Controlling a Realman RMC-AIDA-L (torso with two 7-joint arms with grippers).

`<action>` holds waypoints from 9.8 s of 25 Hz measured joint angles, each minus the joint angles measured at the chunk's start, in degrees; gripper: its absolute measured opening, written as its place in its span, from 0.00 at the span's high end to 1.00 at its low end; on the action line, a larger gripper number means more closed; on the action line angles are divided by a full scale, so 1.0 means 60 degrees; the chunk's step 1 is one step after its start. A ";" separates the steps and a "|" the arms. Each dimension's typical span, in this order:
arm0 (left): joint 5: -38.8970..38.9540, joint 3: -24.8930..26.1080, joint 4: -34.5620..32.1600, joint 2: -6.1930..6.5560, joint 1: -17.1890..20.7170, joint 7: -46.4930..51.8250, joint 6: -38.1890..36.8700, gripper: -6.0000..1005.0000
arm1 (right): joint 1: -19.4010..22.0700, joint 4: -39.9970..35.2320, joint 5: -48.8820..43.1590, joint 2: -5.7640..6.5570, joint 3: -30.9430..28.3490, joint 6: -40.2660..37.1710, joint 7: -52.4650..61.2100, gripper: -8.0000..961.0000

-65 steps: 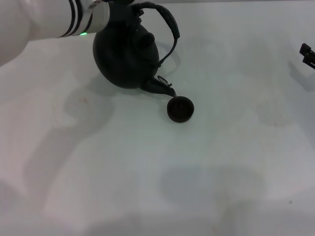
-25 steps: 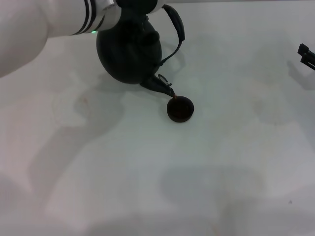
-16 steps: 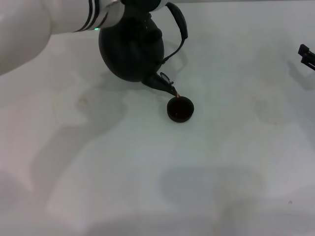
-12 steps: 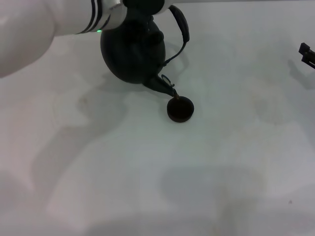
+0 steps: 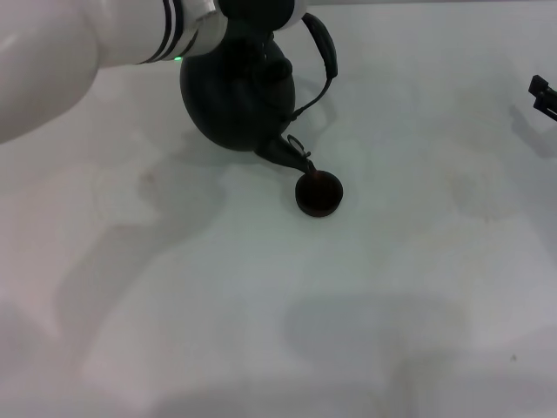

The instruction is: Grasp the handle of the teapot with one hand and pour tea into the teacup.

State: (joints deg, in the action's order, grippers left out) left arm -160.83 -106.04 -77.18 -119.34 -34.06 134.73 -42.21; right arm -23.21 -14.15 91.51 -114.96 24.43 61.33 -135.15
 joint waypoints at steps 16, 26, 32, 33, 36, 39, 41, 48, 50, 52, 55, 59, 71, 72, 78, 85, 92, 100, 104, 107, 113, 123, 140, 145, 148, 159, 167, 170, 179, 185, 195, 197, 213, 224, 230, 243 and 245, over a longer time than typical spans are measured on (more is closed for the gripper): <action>-0.0206 -0.0058 0.0048 -0.0002 0.0028 0.0001 0.0004 0.89 | 0.0001 0.0000 -0.0004 0.0000 0.0000 -0.0069 -0.0004 0.11; -0.0169 -0.0023 -0.0002 -0.0002 0.0113 0.0711 0.0137 0.89 | 0.0001 0.0051 -0.0004 0.0000 0.0035 -0.0176 -0.0003 0.11; -0.0150 -0.0036 -0.0356 -0.0015 0.0503 0.1236 0.0141 0.89 | 0.0001 0.0082 -0.0004 0.0000 0.0025 -0.0206 -0.0004 0.11; -0.0146 -0.0007 -0.0506 -0.0015 0.0642 0.1495 0.0142 0.89 | 0.0001 0.0080 -0.0004 0.0000 0.0026 -0.0206 -0.0003 0.11; -0.0137 0.0038 -0.1023 -0.0004 0.1291 0.2250 0.0146 0.89 | -0.0022 0.0078 -0.0004 0.0000 0.0028 -0.0208 -0.0003 0.11; -0.0133 0.0041 -0.1383 -0.0003 0.1810 0.2506 0.0168 0.89 | -0.0074 0.0080 -0.0003 0.0000 0.0048 -0.0217 0.0006 0.11; -0.0127 0.0124 -0.1664 0.0007 0.2234 0.2660 0.0264 0.89 | -0.0095 0.0063 -0.0007 0.0000 0.0083 -0.0218 0.0025 0.11; 0.0992 0.0983 -0.2071 0.0057 0.3459 0.2620 0.1217 0.89 | -0.0190 0.0026 -0.0070 0.0000 0.0192 -0.0163 0.0075 0.11; 0.1443 0.1194 -0.1980 0.0058 0.3738 0.2335 0.1702 0.89 | -0.0190 0.0011 -0.0073 0.0001 0.0272 -0.0153 0.0130 0.11; 0.1976 0.1345 -0.1830 0.0059 0.4041 0.1970 0.2385 0.89 | -0.0173 -0.0022 -0.0075 0.0017 0.0367 -0.0131 0.0283 0.11; 0.2712 0.1489 -0.1479 0.0071 0.4323 0.1452 0.3356 0.89 | -0.0085 -0.0180 -0.0087 0.0039 0.0546 -0.0077 0.0566 0.11; 0.3644 0.1695 -0.0748 0.0090 0.4401 0.0937 0.4353 0.89 | -0.0023 -0.0280 -0.0096 0.0048 0.0661 -0.0035 0.0697 0.11; 0.5316 0.2324 0.0262 0.0117 0.4428 0.0589 0.5729 0.89 | -0.0146 -0.0361 -0.0095 0.0076 0.0746 -0.0220 0.0721 0.11; 0.5414 0.2418 0.0269 0.0119 0.4429 0.0587 0.5715 0.89 | -0.0173 -0.0365 -0.0095 0.0076 0.0748 -0.0246 0.0709 0.11; 0.5525 0.2729 0.0443 0.0141 0.4413 0.0547 0.5801 0.89 | -0.0330 -0.0371 -0.0091 0.0051 0.0761 -0.0403 0.0680 0.11; 0.5913 0.3142 0.0722 0.0145 0.4179 0.0492 0.5802 0.89 | -0.0393 -0.0370 -0.0090 0.0045 0.0762 -0.0568 0.0673 0.11; 0.6149 0.3076 0.0876 0.0135 0.4140 0.0395 0.5798 0.89 | -0.0423 -0.0366 -0.0091 0.0055 0.0762 -0.0711 0.0641 0.11; 0.6264 0.2235 0.0702 0.0080 0.4492 -0.0253 0.5811 0.89 | -0.0461 -0.0366 -0.0091 0.0073 0.0762 -0.0735 0.0641 0.11; 0.6515 0.2027 0.0683 0.0076 0.4777 -0.0267 0.5859 0.89 | -0.0471 -0.0366 -0.0091 0.0091 0.0761 -0.0746 0.0657 0.11; 0.6519 0.1893 0.0599 0.0065 0.5040 -0.0269 0.5948 0.89 | -0.0470 -0.0366 -0.0091 0.0102 0.0762 -0.0753 0.0687 0.11; 0.6470 0.1497 0.0122 0.0064 0.5607 -0.0342 0.6237 0.89 | -0.0467 -0.0366 -0.0092 0.0116 0.0761 -0.0759 0.0706 0.11; 0.6444 0.0606 -0.0616 0.0102 0.6361 -0.0894 0.6393 0.89 | -0.0341 -0.0367 -0.0096 0.0107 0.0782 -0.0768 0.0726 0.11; 0.9019 0.2890 -0.1850 0.0108 0.6441 -0.3456 0.1678 0.89 | -0.0283 -0.0366 -0.0106 0.0044 0.0879 -0.0679 0.0712 0.11; 1.2081 0.4124 -0.1331 0.0073 0.6670 -0.5964 0.0324 0.89 | -0.0276 -0.0367 -0.0106 0.0046 0.0892 -0.0673 0.0698 0.11; 1.4096 0.4660 -0.0179 0.0037 0.6704 -0.7933 -0.0451 0.89 | -0.0281 -0.0366 -0.0106 0.0068 0.0953 -0.0673 0.0698 0.11; 1.8649 0.5032 0.3559 0.0062 0.6549 -1.2455 -0.1892 0.89 | -0.0369 -0.0367 -0.0105 0.0118 0.1124 -0.0719 0.0721 0.11; 1.8701 0.5190 0.4921 0.0072 0.5873 -1.3173 -0.2060 0.89 | -0.0452 -0.0366 -0.0105 0.0117 0.1249 -0.0829 0.0728 0.11; 1.8705 0.5194 0.5152 0.0065 0.5764 -1.3429 -0.2062 0.89 | -0.0454 -0.0366 -0.0105 0.0117 0.1249 -0.0832 0.0730 0.11; 1.8798 0.5427 0.6191 0.0067 0.5195 -1.3930 -0.2077 0.89 | -0.0455 -0.0366 -0.0105 0.0099 0.1245 -0.0862 0.0727 0.11; 1.8890 0.5428 0.6504 0.0074 0.5009 -1.4048 -0.2083 0.89 | -0.0464 -0.0366 -0.0105 0.0067 0.1245 -0.0876 0.0723 0.11; 1.8946 0.5429 0.6840 0.0093 0.4894 -1.4185 -0.2102 0.89 | -0.0600 -0.0367 -0.0105 0.0044 0.1257 -0.0940 0.0729 0.11; 1.8954 0.5428 0.6907 0.0092 0.4870 -1.4245 -0.2104 0.89 | -0.0601 -0.0366 -0.0105 0.0044 0.1259 -0.0943 0.0729 0.11; 1.9167 0.5428 0.7022 0.0071 0.4785 -1.4257 -0.2097 0.65 | -0.0703 -0.0366 -0.0105 0.0079 0.1260 -0.1207 0.0720 0.11; 1.9212 0.5428 0.7113 0.0087 0.4935 -1.5003 -0.2936 0.46 | -0.0703 -0.0503 -0.0097 0.0121 0.1260 -0.1214 0.0725 0.11; 1.9139 0.5586 0.7252 0.0135 0.5347 -1.5364 -0.4208 0.44 | -0.0639 -0.0910 -0.0075 0.0129 0.1259 -0.1211 0.0954 0.11; 1.9457 0.6799 0.7613 0.0022 0.6876 -1.6262 -0.6135 0.44 | -0.0614 -0.1592 -0.0009 0.0032 0.1218 -0.1063 0.1193 0.11; 2.0165 0.7173 0.8313 0.0016 0.6886 -1.6660 -0.6806 0.44 | -0.0608 -0.1591 0.0080 0.0018 0.1159 -0.1061 0.1148 0.11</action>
State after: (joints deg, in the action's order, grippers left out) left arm -39.84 -63.00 -27.31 -119.25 7.26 34.77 -83.05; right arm -26.85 -23.69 91.99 -114.85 31.39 54.96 -128.27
